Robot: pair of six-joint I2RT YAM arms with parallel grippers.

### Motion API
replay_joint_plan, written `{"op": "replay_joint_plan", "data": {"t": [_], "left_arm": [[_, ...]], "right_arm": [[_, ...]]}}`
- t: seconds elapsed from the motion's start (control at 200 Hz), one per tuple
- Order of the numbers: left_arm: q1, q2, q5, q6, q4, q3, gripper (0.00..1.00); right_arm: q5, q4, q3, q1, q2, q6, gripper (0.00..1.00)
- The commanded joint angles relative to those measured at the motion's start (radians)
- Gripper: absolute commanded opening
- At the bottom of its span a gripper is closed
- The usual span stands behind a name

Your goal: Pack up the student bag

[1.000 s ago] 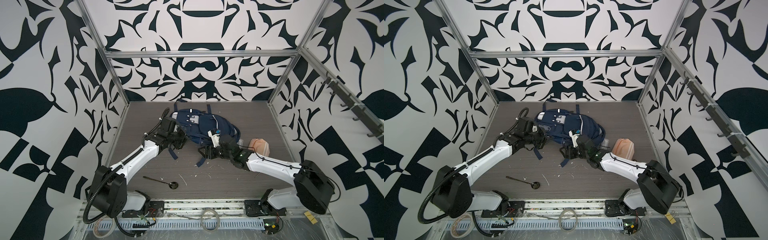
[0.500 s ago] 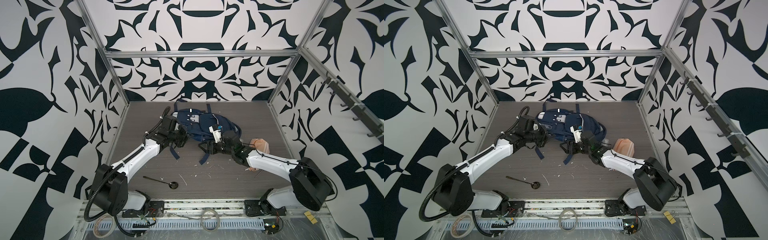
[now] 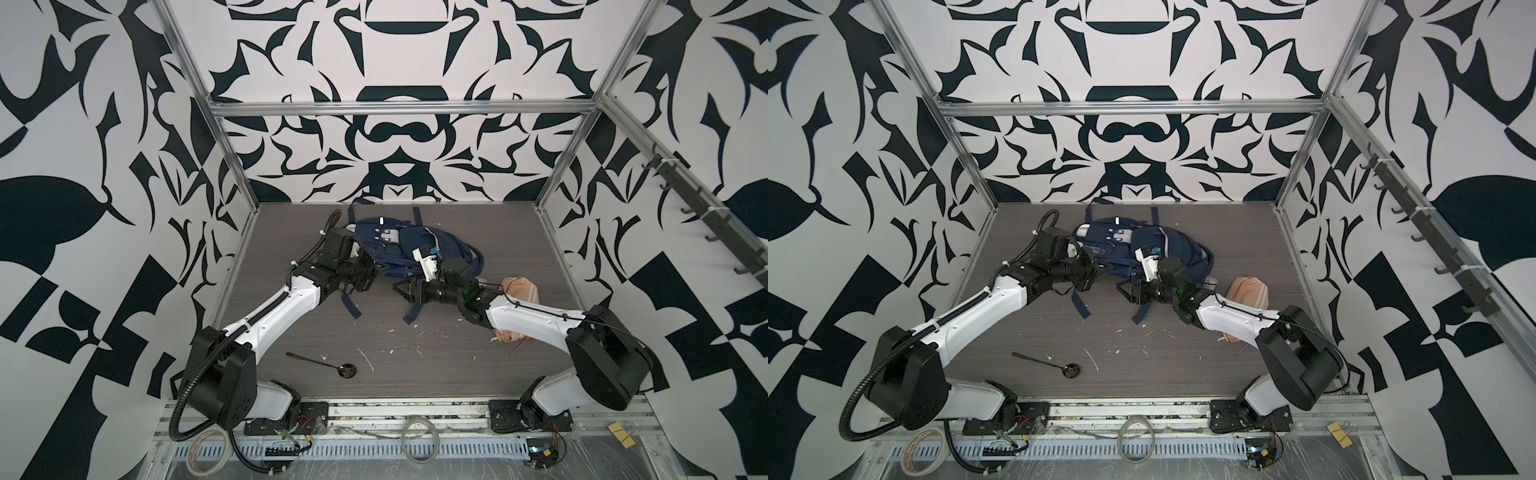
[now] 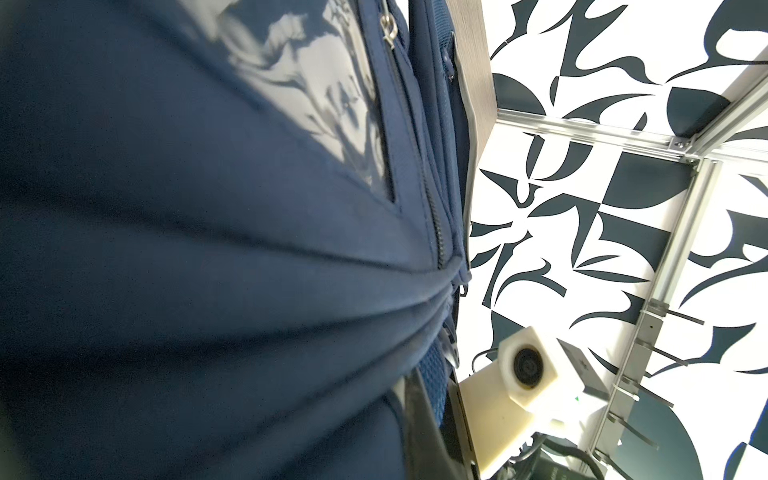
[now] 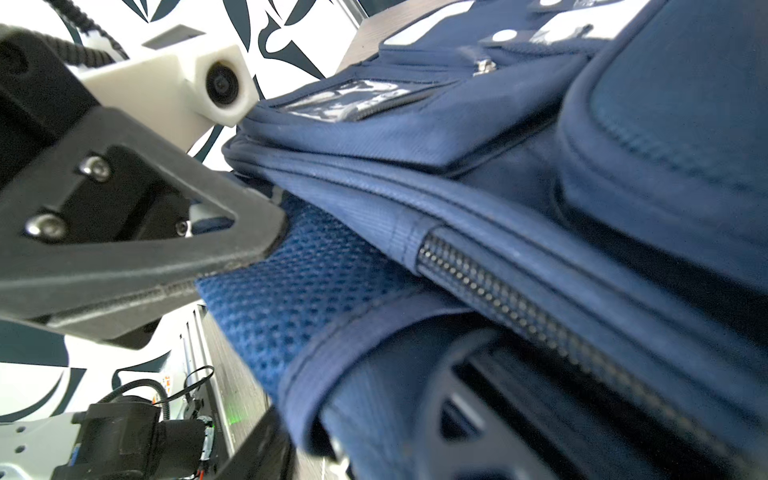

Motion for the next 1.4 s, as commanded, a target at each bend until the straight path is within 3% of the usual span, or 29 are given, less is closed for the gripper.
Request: {"op": "replay_joint_plan", "data": {"t": [0.0,0.09,0.235,0.985,1.395], "left_arm": [[-0.015,-0.03,0.092,-0.005,0.085,0.041,0.0],[-0.014,-0.03,0.092,-0.007,0.086,0.038,0.0],[-0.012,-0.021,0.096,-0.01,0.079,0.049,0.0],[0.03,-0.045,0.043,0.01,0.044,0.02,0.0],[0.201,-0.084,0.032,0.115,-0.023,-0.006,0.0]], "right_arm": [[0.048,0.009,0.046,-0.007,-0.057,-0.052,0.39],[0.056,-0.022,0.052,-0.007,-0.068,-0.075,0.18],[0.077,-0.029,0.037,-0.007,-0.09,-0.08,0.0],[0.203,-0.376,-0.146,-0.084,-0.462,-0.128,0.0],[0.237,-0.582,-0.154,-0.176,-0.58,-0.179,0.0]]}}
